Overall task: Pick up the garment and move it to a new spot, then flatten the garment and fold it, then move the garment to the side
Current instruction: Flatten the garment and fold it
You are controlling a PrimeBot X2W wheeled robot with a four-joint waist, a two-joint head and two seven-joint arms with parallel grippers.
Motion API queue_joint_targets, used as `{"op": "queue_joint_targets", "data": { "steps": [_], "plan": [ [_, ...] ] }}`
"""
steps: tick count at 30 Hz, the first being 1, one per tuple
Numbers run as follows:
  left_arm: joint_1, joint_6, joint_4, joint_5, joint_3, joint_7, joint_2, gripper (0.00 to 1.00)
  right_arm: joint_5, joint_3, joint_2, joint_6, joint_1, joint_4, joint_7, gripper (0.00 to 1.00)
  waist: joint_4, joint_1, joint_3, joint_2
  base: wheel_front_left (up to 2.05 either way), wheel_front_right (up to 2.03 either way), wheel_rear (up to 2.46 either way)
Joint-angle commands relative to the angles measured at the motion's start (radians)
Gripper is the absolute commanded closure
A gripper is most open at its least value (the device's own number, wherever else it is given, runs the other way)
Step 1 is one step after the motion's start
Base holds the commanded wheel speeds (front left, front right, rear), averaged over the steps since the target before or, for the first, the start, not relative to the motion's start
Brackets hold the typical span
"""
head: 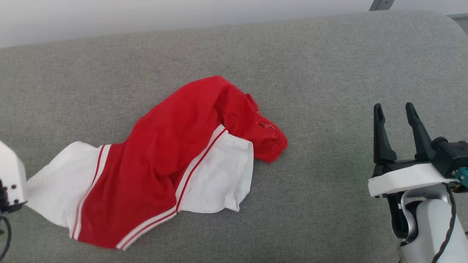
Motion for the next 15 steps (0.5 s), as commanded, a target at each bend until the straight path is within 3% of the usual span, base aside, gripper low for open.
{"op": "queue_joint_targets", "data": {
  "steps": [1, 5, 7, 8, 15],
  "plan": [
    [0.018, 0.012, 0.013, -0.009, 0.005, -0.014, -0.006, 1.00, -0.008, 0.000, 0.002, 0.000, -0.011, -0.002, 0.002, 0.00, 0.000, 0.0000, 0.003, 0.0000, 0.00, 0.00, 0.00],
    [0.032, 0.015, 0.043, -0.025, 0.022, -0.051, -0.026, 1.00, -0.005, 0.004, 0.000, 0.000, -0.010, -0.001, 0.005, 0.00, 0.000, 0.0000, 0.004, 0.0000, 0.00, 0.00, 0.00],
    [0.027, 0.005, 0.043, -0.042, 0.044, -0.091, -0.046, 0.15, -0.002, 0.011, -0.002, 0.000, -0.009, 0.000, 0.009, 0.00, 0.001, 0.0000, 0.001, 0.0000, 0.00, 0.00, 0.00],
    [0.026, -0.001, 0.043, -0.044, 0.048, -0.106, -0.050, 0.00, 0.001, 0.016, -0.005, 0.000, -0.006, 0.000, 0.013, 0.00, 0.003, 0.0000, -0.001, 0.0000, 0.00, 0.00, 0.00],
    [0.041, -0.041, -0.048, -0.024, 0.076, -0.259, -0.065, 0.00, 0.026, 0.079, -0.031, 0.000, 0.019, 0.004, 0.052, 0.00, 0.026, 0.0000, -0.031, 0.0000, 0.00, 0.00, 0.00]
  ]
}}
